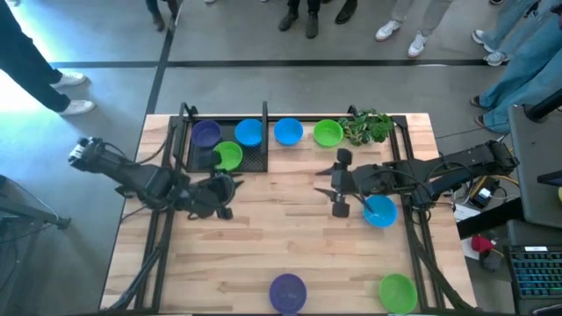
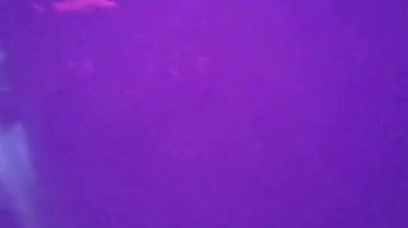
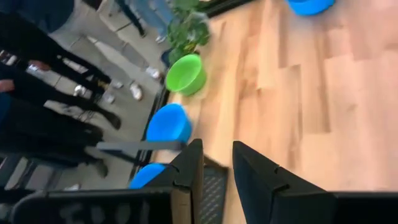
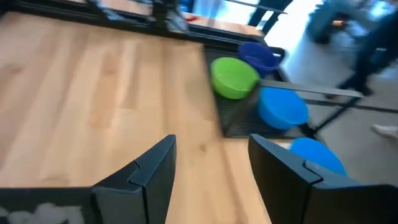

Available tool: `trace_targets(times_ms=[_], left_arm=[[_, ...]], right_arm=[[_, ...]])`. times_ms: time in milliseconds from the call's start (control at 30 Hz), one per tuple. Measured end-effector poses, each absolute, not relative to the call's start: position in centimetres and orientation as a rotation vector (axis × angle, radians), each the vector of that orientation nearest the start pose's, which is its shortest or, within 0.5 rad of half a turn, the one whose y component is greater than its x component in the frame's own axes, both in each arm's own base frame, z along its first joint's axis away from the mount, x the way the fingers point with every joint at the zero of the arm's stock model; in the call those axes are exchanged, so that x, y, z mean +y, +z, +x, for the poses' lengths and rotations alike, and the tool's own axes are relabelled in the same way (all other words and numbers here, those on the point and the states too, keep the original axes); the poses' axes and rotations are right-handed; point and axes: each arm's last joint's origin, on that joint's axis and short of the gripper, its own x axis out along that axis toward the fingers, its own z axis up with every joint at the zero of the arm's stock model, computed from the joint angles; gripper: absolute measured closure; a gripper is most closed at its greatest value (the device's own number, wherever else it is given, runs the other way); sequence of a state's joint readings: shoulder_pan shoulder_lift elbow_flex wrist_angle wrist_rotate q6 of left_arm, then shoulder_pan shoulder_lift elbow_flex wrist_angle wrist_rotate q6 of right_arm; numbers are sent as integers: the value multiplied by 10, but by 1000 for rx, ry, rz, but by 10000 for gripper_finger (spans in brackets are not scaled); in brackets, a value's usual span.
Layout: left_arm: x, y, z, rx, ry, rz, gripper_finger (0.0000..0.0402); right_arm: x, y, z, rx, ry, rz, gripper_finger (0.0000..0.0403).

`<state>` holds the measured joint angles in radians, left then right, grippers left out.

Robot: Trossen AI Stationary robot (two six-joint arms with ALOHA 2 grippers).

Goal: Pick & Place Mini bowls
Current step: Stack the purple bowl on the purple bowl on the shelf

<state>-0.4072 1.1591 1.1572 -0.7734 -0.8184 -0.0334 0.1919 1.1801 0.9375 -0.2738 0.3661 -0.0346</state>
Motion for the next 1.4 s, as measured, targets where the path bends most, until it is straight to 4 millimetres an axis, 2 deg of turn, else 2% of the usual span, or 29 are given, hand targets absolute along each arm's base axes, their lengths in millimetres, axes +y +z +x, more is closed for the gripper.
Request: trace_targets(times_ms=[167, 400, 667, 1033, 1233, 1400], left_arm=[[-92, 328, 231, 654, 277, 417, 319], [-133, 291, 260, 696, 163, 419, 319], [-170, 262, 278, 695, 34, 248, 319], [-197, 236, 290, 747, -31, -39, 319], [-214, 223, 308, 782, -116, -131, 319], [-226, 218, 322, 804, -118, -190, 319]], right_arm=[[45, 297, 250, 537, -13, -157, 204], [62, 291, 243, 598, 131, -173, 204], [82, 290, 236, 608, 211, -200, 204], [96, 290, 230, 607, 258, -181, 204], [99, 290, 229, 609, 269, -185, 204], [103, 287, 226, 618, 291, -194, 204]])
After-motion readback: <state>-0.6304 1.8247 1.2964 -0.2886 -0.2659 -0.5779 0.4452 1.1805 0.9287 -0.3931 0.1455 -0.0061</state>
